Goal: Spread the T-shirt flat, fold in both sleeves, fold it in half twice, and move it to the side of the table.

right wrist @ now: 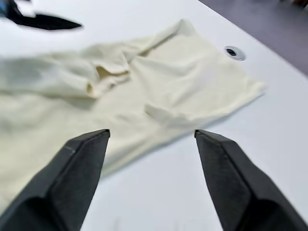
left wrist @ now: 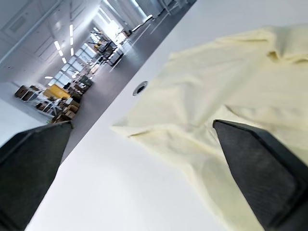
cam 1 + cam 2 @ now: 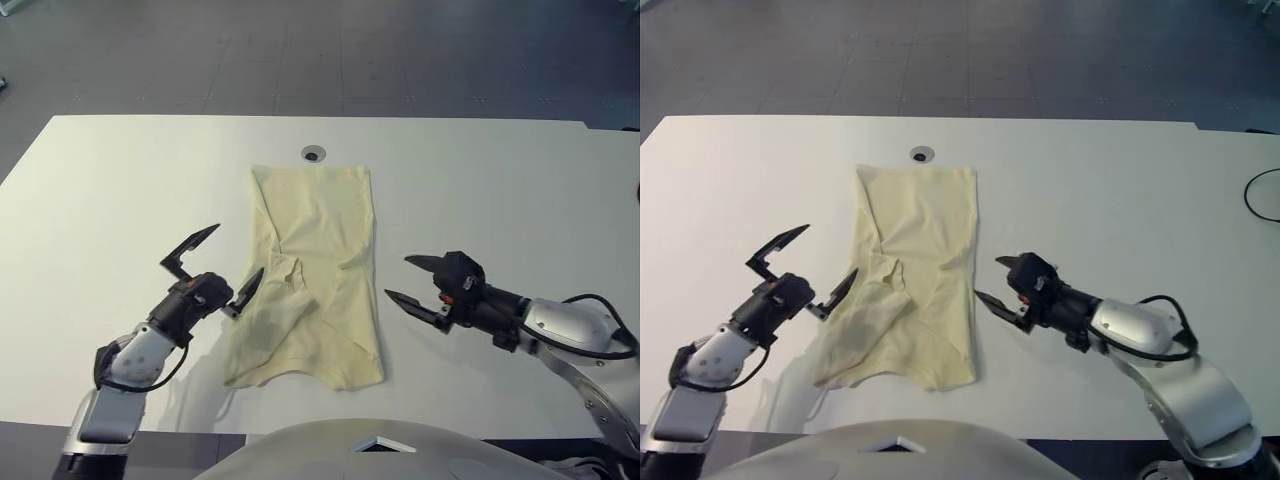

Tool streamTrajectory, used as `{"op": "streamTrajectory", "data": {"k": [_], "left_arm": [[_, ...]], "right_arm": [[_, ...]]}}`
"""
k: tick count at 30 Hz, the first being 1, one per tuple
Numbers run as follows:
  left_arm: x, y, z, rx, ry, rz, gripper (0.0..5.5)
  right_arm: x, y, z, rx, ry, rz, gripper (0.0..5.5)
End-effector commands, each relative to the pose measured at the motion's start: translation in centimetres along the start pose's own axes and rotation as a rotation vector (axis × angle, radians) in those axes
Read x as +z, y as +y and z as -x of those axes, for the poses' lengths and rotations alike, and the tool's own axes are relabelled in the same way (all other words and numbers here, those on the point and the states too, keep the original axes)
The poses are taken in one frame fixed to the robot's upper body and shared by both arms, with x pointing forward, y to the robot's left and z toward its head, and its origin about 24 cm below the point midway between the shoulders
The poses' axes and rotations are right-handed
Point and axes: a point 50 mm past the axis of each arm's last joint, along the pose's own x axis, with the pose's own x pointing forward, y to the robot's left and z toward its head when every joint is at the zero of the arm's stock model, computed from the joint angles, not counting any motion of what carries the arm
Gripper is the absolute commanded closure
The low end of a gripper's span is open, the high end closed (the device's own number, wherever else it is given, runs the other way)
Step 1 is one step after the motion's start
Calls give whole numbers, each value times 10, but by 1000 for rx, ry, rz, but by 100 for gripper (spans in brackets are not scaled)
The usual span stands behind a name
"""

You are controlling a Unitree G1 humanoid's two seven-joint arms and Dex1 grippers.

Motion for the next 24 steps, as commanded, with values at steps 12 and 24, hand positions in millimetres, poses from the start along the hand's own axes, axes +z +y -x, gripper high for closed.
{"op": "streamTrajectory", "data": {"k": [12,24], "left_arm": [[-17,6,61,-334,-13,-43,10],[-23,0,80,-503,53,-90,10]], "right_arm": [[-44,36,-1,277,74,379,13],[-41,56,-14,307,-28,414,13]]}}
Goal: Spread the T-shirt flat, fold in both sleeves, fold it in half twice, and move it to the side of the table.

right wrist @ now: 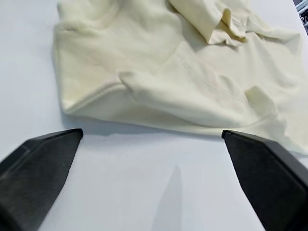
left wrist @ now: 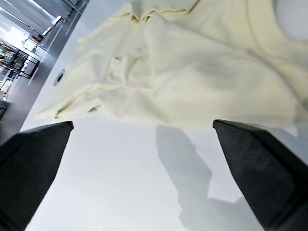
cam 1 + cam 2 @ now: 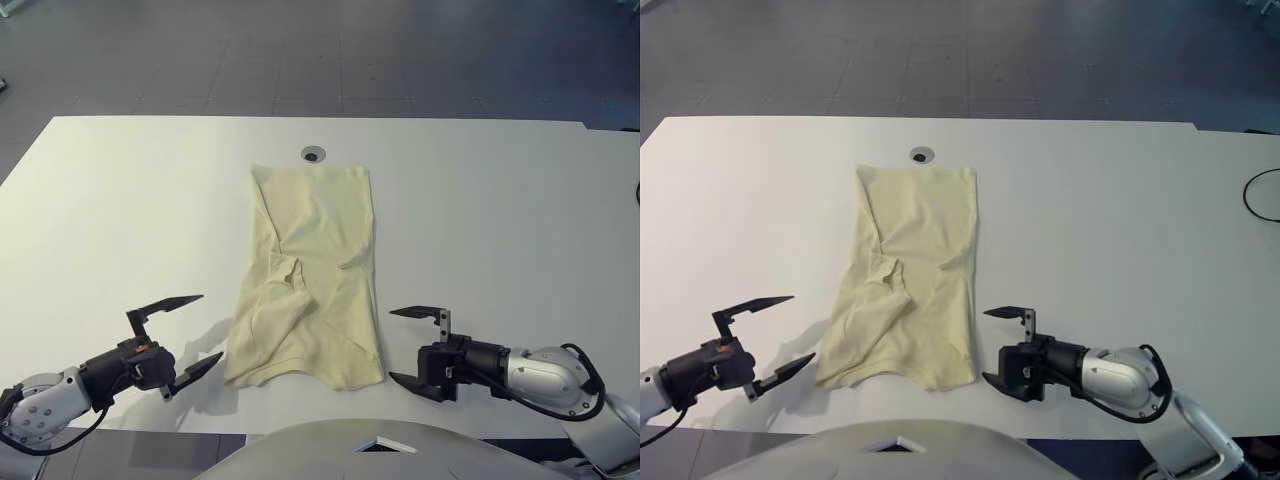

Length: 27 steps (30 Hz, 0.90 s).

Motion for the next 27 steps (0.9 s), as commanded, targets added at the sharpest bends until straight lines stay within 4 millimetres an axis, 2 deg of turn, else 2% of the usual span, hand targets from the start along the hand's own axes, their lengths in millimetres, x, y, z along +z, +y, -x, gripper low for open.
{"op": "streamTrajectory", "data": {"k": [1,5,10,17,26,27], "left_arm": [[0,-3,3,-72,18,-26,10],[-2,-10,0,-148,36,-46,10],[-3,-22,-14,-184,-5,-34,10],[-4,-29,-29,-170,-40,-33,10],[-2,-32,-32,-159,-54,-29,10],[-1,-33,-32,-157,-58,-30,10]], "right_arm": [[3,4,-6,6,-30,16,13],[1,8,-9,17,-28,53,13],[4,15,-13,25,-57,86,13],[0,20,-19,12,-50,175,13],[-5,25,-18,-2,-2,233,13],[-6,26,-18,-2,6,237,32]]}}
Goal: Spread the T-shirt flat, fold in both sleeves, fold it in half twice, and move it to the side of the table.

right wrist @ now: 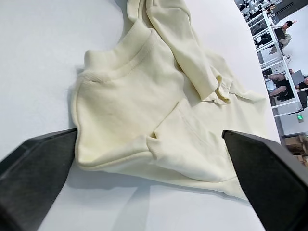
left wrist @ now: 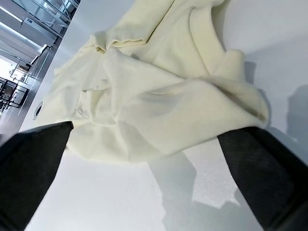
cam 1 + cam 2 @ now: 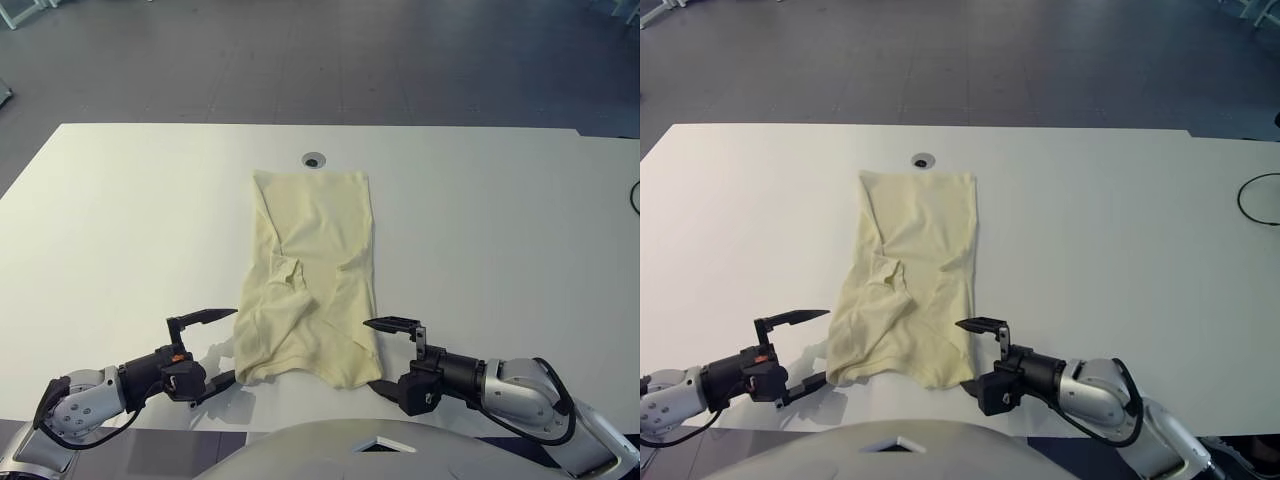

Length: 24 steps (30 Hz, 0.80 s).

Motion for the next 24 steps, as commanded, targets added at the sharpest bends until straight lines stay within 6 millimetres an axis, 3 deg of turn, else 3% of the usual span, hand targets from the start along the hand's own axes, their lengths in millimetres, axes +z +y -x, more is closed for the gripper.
{"op": "streamTrajectory", "data": {"k": [1,4,13,24], "left_arm": [[-2,-16,-1,-78,29,21,10],[1,-16,-1,-81,13,10,10],[8,-24,0,-148,-21,-14,166],[1,-27,-15,-204,-15,-65,352]], "right_arm": [[-14,13,2,59,106,17,45],[-15,15,2,58,121,23,89],[-20,17,5,80,154,8,249],[-18,16,3,78,130,2,427]]}}
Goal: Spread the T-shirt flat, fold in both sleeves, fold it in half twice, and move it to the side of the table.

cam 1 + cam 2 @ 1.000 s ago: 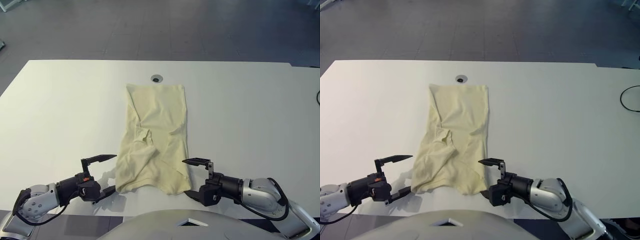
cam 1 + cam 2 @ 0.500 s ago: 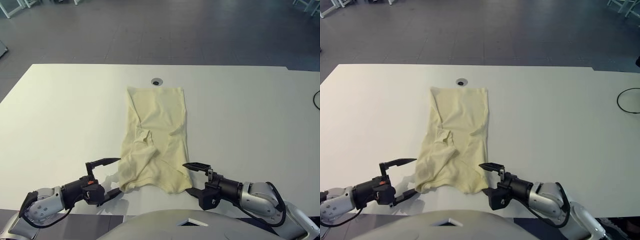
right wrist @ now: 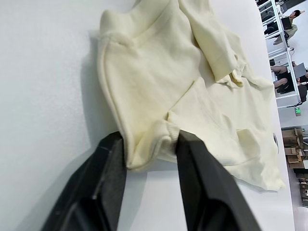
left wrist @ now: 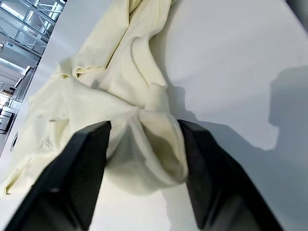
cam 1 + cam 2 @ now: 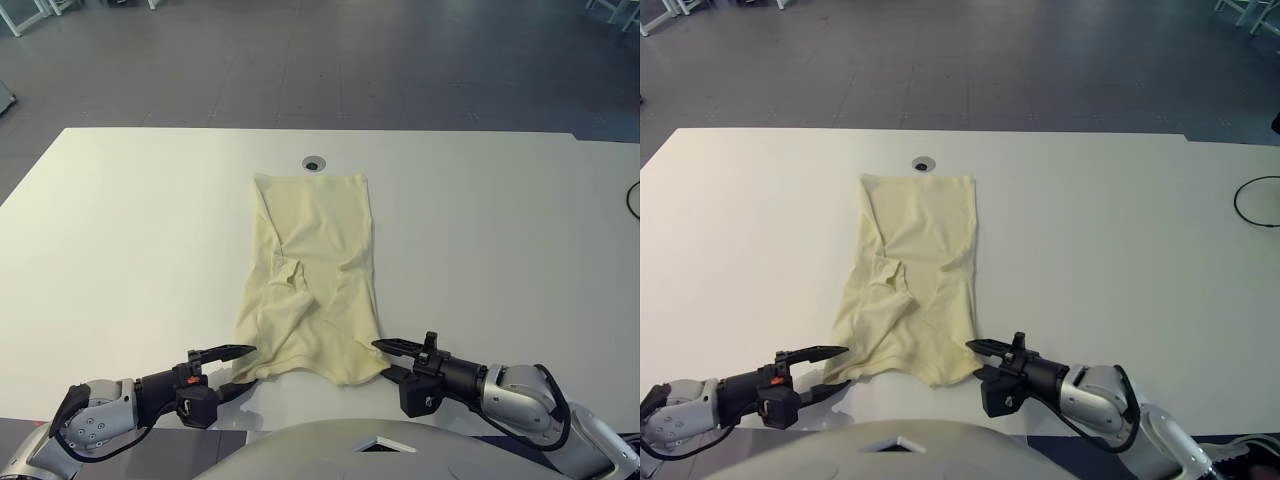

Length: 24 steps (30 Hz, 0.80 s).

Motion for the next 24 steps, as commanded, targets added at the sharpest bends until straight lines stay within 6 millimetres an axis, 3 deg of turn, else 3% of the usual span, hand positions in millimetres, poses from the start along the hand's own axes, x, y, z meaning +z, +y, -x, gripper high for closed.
{"op": "streamTrajectory", "data": {"k": [1,7,12,19,24], "left_arm": [[-7,-7,-2,-81,50,6,372],[-12,-9,3,-94,94,2,473],[-15,-6,7,-102,117,-6,544],[-3,-2,5,-108,72,-13,548],[16,-2,3,-202,63,-38,548]], "right_arm": [[-7,6,1,55,42,-12,446],[-6,7,2,55,26,-6,542],[-7,5,2,44,35,-6,547],[-4,-3,6,23,-8,-32,547],[0,-16,21,68,-74,-35,547]]}}
